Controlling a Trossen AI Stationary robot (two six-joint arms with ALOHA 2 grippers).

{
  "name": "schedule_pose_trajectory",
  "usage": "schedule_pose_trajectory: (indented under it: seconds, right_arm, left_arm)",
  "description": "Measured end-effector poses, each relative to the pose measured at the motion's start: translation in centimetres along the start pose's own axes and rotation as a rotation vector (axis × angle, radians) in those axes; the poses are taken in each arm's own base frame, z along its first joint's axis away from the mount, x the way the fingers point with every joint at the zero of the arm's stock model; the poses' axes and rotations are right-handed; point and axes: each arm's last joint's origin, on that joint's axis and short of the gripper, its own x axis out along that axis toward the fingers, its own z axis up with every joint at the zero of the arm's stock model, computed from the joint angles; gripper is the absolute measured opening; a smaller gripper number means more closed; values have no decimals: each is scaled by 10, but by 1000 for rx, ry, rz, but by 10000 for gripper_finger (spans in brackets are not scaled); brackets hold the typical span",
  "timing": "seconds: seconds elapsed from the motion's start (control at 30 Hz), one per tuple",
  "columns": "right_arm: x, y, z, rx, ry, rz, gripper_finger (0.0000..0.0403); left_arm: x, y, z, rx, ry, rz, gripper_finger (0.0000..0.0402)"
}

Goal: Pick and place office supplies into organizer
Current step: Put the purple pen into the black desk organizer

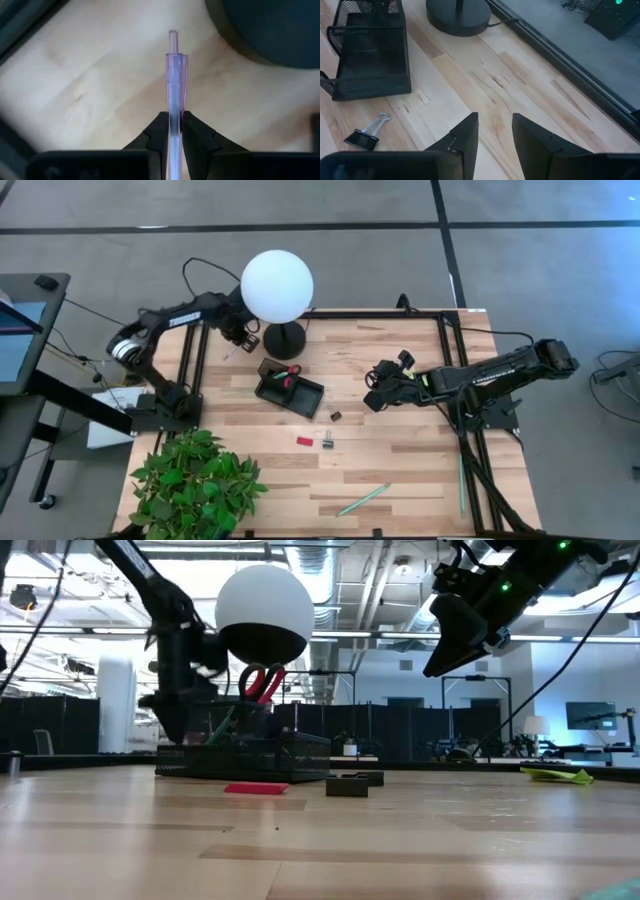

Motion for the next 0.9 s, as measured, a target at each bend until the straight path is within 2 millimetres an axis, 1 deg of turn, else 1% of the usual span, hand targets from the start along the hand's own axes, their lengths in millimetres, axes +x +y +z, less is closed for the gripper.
schedule_pose_trajectory:
  seconds: [0.1, 0.2, 0.37, 0.5, 0.63, 0.8, 0.9]
  right_arm:
    - [0, 0, 0, -1, 0, 2, 114]
    - [0, 0, 0, -1, -1, 2, 114]
    - [0, 0, 0, 0, -1, 2, 114]
    - [0, 1, 0, 3, -4, 4, 114]
    - [0, 1, 2, 16, -18, 11, 114]
    - [0, 2, 2, 19, -21, 13, 114]
    - [0, 2, 2, 19, -20, 15, 114]
  left_arm:
    - [-22, -6, -10, -26, -38, 30, 32]
    - [-42, -12, -24, -48, -114, 25, 32]
    - [-70, -26, -57, -91, -243, -16, 32]
    - [-84, -37, -86, -114, -340, -49, 32]
    - [-93, -49, -110, -97, -482, -99, 32]
    - [-96, -69, -123, 11, -792, -302, 32]
    - [-90, -81, -127, 76, -955, -405, 32]
